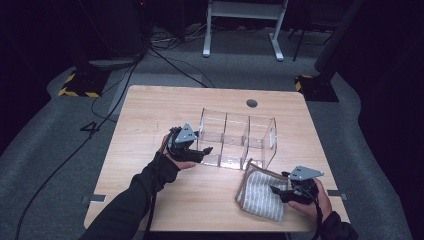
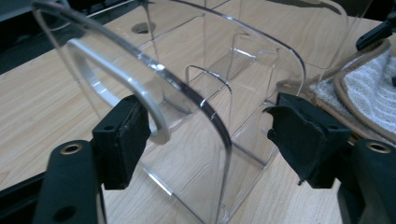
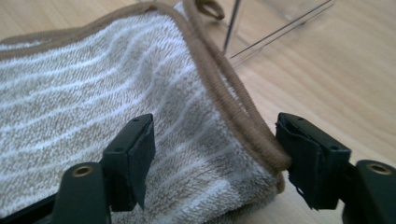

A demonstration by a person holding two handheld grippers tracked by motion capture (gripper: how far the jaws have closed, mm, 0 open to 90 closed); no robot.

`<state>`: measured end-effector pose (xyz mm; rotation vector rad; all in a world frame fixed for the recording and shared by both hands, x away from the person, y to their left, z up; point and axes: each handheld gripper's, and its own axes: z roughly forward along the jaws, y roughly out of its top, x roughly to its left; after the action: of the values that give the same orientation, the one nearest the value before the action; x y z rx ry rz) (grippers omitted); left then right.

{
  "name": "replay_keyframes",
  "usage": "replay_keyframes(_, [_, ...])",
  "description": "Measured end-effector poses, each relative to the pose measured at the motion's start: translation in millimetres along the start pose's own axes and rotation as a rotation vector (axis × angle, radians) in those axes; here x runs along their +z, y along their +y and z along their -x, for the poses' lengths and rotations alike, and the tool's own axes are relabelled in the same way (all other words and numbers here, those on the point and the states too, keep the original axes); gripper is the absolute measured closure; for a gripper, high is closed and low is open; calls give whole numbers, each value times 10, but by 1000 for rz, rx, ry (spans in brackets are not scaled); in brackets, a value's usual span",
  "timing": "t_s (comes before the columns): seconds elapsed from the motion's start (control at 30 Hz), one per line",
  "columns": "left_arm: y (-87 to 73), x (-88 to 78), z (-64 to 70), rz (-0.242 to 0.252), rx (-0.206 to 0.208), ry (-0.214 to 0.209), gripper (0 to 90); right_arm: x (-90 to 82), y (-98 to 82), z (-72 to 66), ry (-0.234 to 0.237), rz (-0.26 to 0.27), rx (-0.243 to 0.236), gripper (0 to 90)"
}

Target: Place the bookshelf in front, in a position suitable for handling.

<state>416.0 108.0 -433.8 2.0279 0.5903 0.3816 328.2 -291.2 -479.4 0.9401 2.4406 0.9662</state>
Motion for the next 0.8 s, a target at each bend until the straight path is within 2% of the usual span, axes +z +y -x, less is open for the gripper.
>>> replay_keyframes(0.03, [0, 0, 0, 0, 0, 0, 278, 0, 0, 0, 0, 0, 0, 292])
replay_keyframes(0.1, [1, 23, -7, 2, 9, -14, 254, 58, -15, -15, -4, -35, -12, 274])
replay_keyframes(0.13, [2, 15, -6, -2, 20, -3, 272, 72, -22, -9, -3, -37, -16, 269])
replay_keyframes(0.17, [0, 2, -11, 0, 21, -3, 334, 80, -25, 3, 0, -40, -5, 262])
replay_keyframes(0.2, [-9, -11, -19, 8, 11, -22, 364, 85, -26, 24, -3, -48, 6, 255])
replay_keyframes(0.27, [-31, -51, -9, 17, 8, -25, 429, 89, -34, 80, -19, -57, 39, 246])
replay_keyframes(0.33, [-45, -88, 19, 19, 11, -30, 446, 88, -36, 106, -45, -57, 46, 246])
replay_keyframes(0.43, [-59, -130, 58, 22, 20, -33, 465, 91, -39, 149, -59, -60, 54, 237])
replay_keyframes(0.5, [-74, -162, 108, 17, 36, -29, 475, 91, -47, 175, -66, -54, 74, 238])
replay_keyframes(0.6, [-86, -174, 132, 20, 32, -27, 494, 75, -41, 158, -74, -48, 57, 255])
replay_keyframes(0.63, [-95, -165, 143, 21, 34, -21, 483, 20, -17, 112, -90, -23, 35, 276])
replay_keyframes(0.7, [-99, -150, 148, 15, 33, -14, 447, -4, -8, 100, -88, -10, 33, 275])
replay_keyframes(0.73, [-100, -134, 146, 16, 25, -6, 433, -71, 17, 57, -64, 30, 39, 263])
replay_keyframes(0.8, [-95, -115, 144, 15, 25, 5, 436, -110, 45, -1, -28, 48, 24, 247])
